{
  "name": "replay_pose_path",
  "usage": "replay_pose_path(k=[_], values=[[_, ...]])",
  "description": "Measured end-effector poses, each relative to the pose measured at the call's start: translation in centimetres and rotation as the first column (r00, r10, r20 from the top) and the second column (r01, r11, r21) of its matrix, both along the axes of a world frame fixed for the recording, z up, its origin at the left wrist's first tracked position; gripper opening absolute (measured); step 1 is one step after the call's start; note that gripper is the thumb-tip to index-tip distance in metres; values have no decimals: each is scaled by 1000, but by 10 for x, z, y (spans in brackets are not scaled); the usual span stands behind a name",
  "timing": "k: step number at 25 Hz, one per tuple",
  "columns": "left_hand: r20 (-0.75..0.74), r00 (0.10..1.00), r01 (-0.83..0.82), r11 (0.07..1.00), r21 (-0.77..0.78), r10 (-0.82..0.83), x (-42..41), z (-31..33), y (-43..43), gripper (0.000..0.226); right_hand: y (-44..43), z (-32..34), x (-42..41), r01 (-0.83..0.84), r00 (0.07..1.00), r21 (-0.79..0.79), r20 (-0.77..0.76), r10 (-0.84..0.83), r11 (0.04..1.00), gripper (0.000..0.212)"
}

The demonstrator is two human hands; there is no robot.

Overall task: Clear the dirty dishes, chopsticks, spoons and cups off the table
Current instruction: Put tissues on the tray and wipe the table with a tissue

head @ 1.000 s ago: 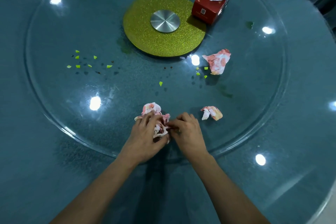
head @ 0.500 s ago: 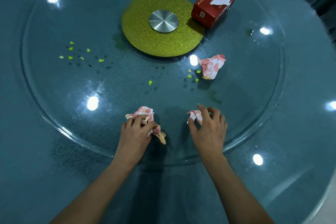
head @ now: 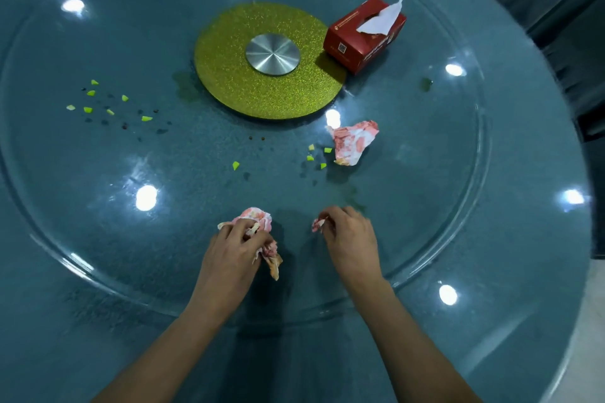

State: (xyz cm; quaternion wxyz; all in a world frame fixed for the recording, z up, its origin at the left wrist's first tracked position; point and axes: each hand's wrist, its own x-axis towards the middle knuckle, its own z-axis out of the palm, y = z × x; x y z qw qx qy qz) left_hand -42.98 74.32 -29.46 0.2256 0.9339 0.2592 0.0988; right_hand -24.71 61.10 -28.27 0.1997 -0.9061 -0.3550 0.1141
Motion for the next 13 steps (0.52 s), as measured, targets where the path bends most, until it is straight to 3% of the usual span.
replay_pose_path(k=[5, 8, 13], values=[[32, 999, 13, 1000, 11, -13, 17, 0, -2, 40, 12, 15, 65, 105, 988, 90, 105, -114, 990, 9], [20, 999, 27, 1000, 5, -27, 18, 0, -3, 42, 31, 22, 104, 82, 968, 16, 237, -84, 996, 14], [-6, 1000, 23, 1000, 6, -23, 17, 0, 2, 43, 66, 18, 134, -52, 985, -164, 154, 78, 985, 16]])
